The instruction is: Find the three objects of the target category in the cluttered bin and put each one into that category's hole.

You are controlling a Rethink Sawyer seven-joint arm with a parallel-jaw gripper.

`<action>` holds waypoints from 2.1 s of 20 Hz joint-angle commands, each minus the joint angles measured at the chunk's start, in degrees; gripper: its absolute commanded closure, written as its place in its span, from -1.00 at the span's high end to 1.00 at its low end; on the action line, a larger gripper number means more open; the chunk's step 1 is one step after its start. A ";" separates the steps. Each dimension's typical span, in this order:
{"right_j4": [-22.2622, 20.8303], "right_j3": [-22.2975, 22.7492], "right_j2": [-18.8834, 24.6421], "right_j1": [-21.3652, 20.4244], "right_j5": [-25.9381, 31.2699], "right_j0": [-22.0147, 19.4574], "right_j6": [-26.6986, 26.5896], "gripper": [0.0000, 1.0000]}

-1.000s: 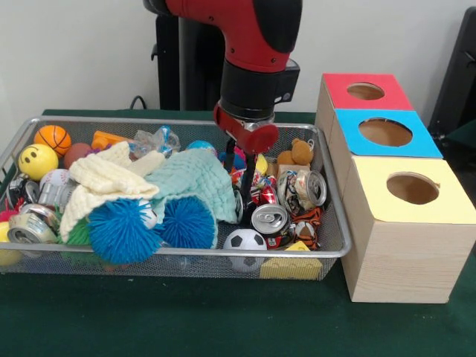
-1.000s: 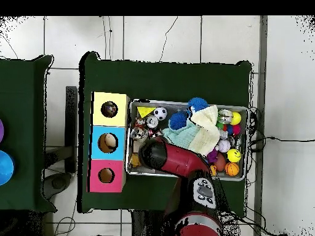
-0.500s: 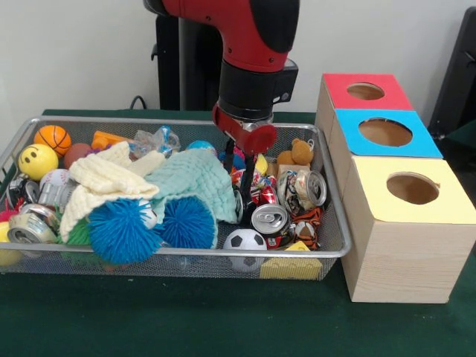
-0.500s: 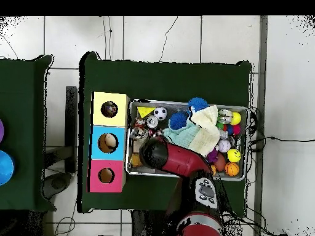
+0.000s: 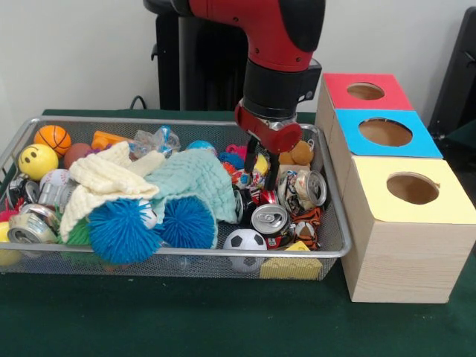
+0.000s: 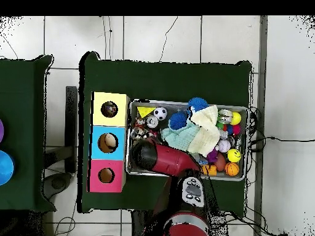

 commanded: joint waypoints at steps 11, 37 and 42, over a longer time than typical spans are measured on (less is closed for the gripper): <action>-2.03 6.06 5.73 0.33 -4.89 -6.17 3.61 1.00; 0.92 9.85 7.33 0.31 -9.56 -4.27 10.68 1.00; 2.28 13.50 8.47 -4.96 -7.05 -4.17 11.52 1.00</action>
